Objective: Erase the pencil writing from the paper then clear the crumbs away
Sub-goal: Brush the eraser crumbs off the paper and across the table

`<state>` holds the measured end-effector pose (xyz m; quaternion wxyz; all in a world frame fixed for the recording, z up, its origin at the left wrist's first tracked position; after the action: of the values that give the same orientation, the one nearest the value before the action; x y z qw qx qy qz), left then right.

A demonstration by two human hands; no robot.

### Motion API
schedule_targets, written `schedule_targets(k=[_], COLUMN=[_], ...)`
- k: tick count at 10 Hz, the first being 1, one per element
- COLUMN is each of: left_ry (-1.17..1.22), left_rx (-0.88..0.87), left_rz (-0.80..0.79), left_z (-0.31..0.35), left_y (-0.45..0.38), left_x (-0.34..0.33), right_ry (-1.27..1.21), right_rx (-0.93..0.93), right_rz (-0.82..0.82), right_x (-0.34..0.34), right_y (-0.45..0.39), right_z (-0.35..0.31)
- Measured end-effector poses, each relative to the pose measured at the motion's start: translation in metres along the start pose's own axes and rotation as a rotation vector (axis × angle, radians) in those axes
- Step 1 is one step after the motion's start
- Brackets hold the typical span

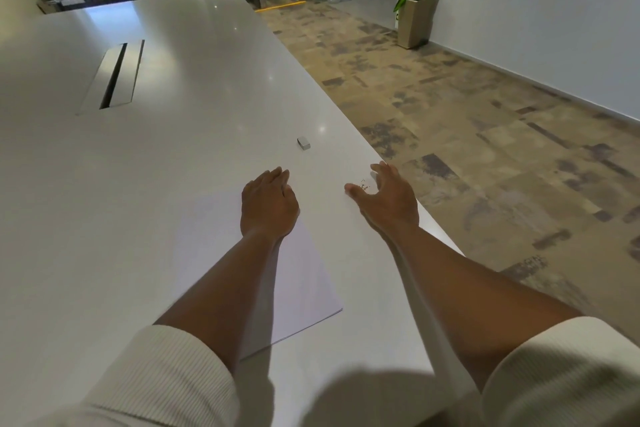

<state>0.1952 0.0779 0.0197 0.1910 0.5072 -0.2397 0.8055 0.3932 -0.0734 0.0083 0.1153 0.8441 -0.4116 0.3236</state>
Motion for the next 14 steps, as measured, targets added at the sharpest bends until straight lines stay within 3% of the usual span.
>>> schedule_targets(k=[3, 4, 6, 7, 8, 9, 10, 11, 13, 14], left_ry=[0.010, 0.012, 0.016, 0.019, 0.021, 0.021, 0.017, 0.012, 0.010, 0.006], left_rx=[0.004, 0.009, 0.008, 0.006, -0.007, -0.011, -0.006, -0.009, -0.003, -0.002], left_rz=[-0.004, -0.005, 0.001, 0.001, 0.016, 0.021, 0.022, 0.019, 0.021, 0.022], left_z=[0.000, 0.000, 0.000, 0.000, 0.002, 0.000, 0.000, 0.000, 0.000, 0.002], left_y=[0.000, 0.001, 0.002, 0.001, 0.002, 0.000, 0.000, 0.000, 0.000, 0.000], left_x=[0.000, 0.000, 0.000, 0.000, 0.001, 0.001, 0.000, 0.000, 0.001, 0.001], right_ry=[0.008, -0.041, 0.153, 0.190, 0.062, -0.050, -0.082, -0.013, 0.538, 0.633], right_rx=[-0.104, -0.088, 0.048, 0.061, -0.024, -0.064, -0.053, -0.041, 0.410, 0.366], right_rz=[0.122, 0.019, -0.204, -0.207, -0.022, 0.065, 0.033, -0.008, -0.083, -0.084], right_x=[0.013, 0.007, -0.009, -0.012, 0.001, 0.008, 0.007, 0.002, -0.033, -0.038], right_y=[0.000, -0.002, -0.003, -0.005, -0.004, -0.003, -0.002, 0.001, 0.018, 0.019], right_z=[0.008, 0.007, 0.004, 0.005, 0.011, 0.011, 0.011, 0.009, -0.032, -0.027])
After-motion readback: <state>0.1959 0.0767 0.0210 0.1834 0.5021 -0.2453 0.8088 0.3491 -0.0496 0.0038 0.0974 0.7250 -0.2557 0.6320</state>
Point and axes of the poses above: each hand's wrist, its own y-axis away from the middle knuckle, its own x-axis out of the back of the hand, z = x × y, the point moved 10 cm from there along -y, towards the middle knuckle, and after that the axes turned 2 degrees about -x, right-handed, at the moved point
